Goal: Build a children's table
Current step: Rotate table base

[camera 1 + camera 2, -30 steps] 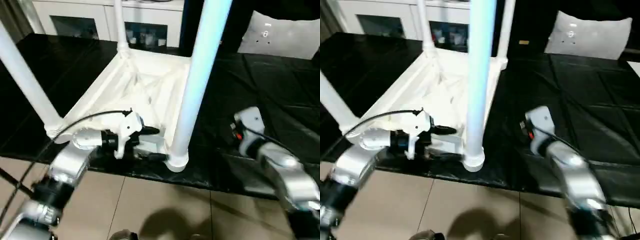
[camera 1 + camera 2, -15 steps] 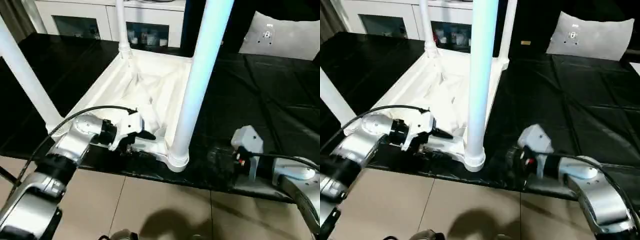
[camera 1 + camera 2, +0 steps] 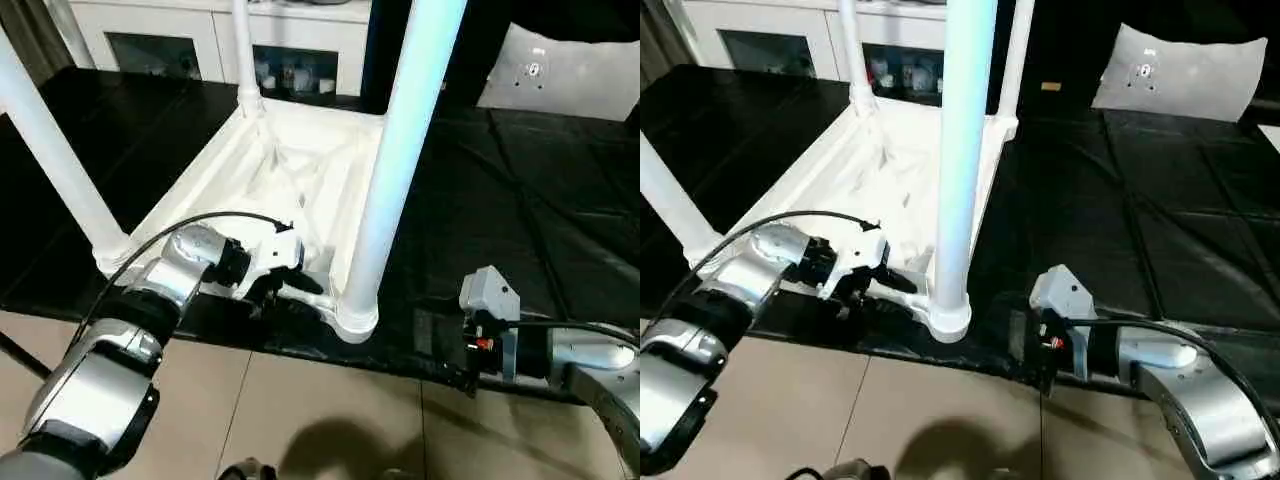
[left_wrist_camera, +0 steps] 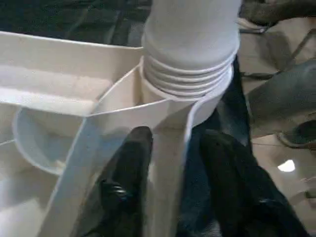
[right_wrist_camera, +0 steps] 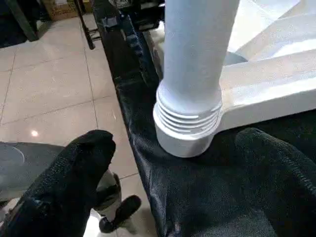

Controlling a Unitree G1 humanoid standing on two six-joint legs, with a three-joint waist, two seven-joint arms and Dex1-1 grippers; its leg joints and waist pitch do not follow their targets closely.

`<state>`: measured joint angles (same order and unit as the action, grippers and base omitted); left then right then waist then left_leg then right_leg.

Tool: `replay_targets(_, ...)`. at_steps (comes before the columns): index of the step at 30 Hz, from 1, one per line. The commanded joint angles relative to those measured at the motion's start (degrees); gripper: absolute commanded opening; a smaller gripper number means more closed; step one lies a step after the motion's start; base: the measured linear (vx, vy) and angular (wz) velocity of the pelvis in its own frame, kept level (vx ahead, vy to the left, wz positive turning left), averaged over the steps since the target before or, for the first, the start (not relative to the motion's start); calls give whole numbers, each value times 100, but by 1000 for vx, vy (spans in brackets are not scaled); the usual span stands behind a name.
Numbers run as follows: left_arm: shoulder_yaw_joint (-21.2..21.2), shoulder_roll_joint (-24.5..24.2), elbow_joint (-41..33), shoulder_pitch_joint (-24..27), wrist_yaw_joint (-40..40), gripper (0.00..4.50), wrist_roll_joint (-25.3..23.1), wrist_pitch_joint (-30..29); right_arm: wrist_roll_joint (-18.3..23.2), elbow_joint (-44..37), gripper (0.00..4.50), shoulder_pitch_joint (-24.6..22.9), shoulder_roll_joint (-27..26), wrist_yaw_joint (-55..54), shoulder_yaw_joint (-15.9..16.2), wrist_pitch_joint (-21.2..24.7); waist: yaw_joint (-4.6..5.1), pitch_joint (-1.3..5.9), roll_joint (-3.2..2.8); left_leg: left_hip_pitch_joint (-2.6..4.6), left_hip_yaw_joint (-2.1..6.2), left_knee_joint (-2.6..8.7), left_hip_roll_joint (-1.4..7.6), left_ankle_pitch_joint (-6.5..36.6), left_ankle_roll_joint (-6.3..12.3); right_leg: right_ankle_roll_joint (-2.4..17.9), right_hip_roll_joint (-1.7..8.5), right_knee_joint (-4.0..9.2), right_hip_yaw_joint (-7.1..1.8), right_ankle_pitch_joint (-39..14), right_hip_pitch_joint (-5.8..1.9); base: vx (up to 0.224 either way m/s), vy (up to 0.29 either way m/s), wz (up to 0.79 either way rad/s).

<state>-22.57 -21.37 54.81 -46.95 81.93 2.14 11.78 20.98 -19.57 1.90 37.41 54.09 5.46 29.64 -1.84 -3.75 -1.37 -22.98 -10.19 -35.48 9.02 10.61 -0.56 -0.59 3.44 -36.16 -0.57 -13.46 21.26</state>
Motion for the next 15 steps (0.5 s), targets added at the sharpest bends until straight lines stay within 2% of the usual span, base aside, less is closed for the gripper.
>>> replay_targets(1, 55, 6, 138, -101, 97, 145, -46, 119, 80, -84, 450, -44, 66, -26, -40, 46, -2, 388, 30, 214, 132, 445, 404, 957, 332, 1835, 462, 412, -139, 162, -176, 0, 0, 0)
replay_targets(10, 93, 24, 557, -223, 29, 75, -235, 401, 87, -111, 450, -48, 31, -34, -4, 70, -2, 384, 39, 214, 139, 455, 420, 1012, 327, 1862, 478, 412, -138, 141, -180, 0, 0, 0)
replay_targets(12, 93, 20, 720, -279, -18, 39, -323, 492, 113, -109, 450, -15, 34, -30, 10, 70, -2, 391, 45, 209, 138, 448, 414, 979, 342, 1858, 477, 410, -137, 166, -185, 0, 0, 0)
replay_targets(15, 140, 39, 812, -316, 0, 31, -308, 465, 125, -96, 450, 6, 43, -35, 17, 58, -3, 391, 53, 212, 136, 452, 420, 978, 339, 1860, 483, 414, -140, 160, -188, 0, 0, 0)
